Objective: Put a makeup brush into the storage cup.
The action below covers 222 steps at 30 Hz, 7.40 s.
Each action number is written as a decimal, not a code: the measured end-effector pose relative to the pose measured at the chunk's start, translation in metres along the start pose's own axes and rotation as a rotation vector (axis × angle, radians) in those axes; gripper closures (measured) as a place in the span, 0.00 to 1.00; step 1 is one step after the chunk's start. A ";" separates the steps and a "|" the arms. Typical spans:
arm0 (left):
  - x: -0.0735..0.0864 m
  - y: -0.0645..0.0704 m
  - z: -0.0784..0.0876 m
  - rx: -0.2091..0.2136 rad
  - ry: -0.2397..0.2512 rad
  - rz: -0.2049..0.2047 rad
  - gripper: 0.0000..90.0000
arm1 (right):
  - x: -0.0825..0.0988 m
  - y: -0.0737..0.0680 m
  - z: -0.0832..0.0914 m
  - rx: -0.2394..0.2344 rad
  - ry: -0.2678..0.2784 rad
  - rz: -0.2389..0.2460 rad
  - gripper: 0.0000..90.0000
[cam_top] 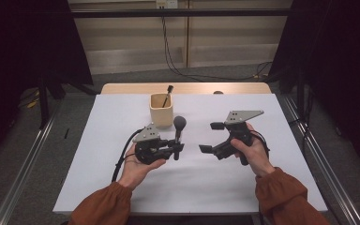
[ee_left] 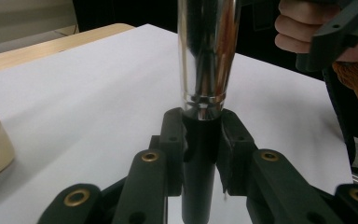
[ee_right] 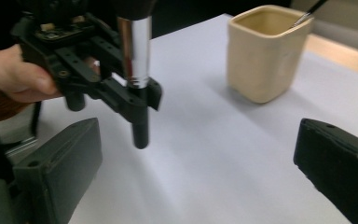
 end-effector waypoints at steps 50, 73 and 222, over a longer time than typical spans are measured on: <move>-0.026 -0.054 0.061 -0.152 0.061 0.003 0.83 | 0.077 0.048 0.085 0.351 0.306 -0.073 0.00; -0.043 -0.082 0.064 -0.203 0.089 0.031 0.83 | 0.098 0.047 0.108 0.389 0.377 -0.084 0.00; -0.013 -0.170 0.018 -0.363 0.013 0.128 0.03 | 0.108 0.052 0.097 0.372 0.333 -0.092 0.00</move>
Point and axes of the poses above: each handheld gripper's, and its own axes: z roughly backward along the jaws, x roughly out of its underside, y roughly to its right, the point moved 9 cm from there along -z, roughly forward along the jaws, and after that the axes turned 11 degrees about -z, right-handed, at the moved point
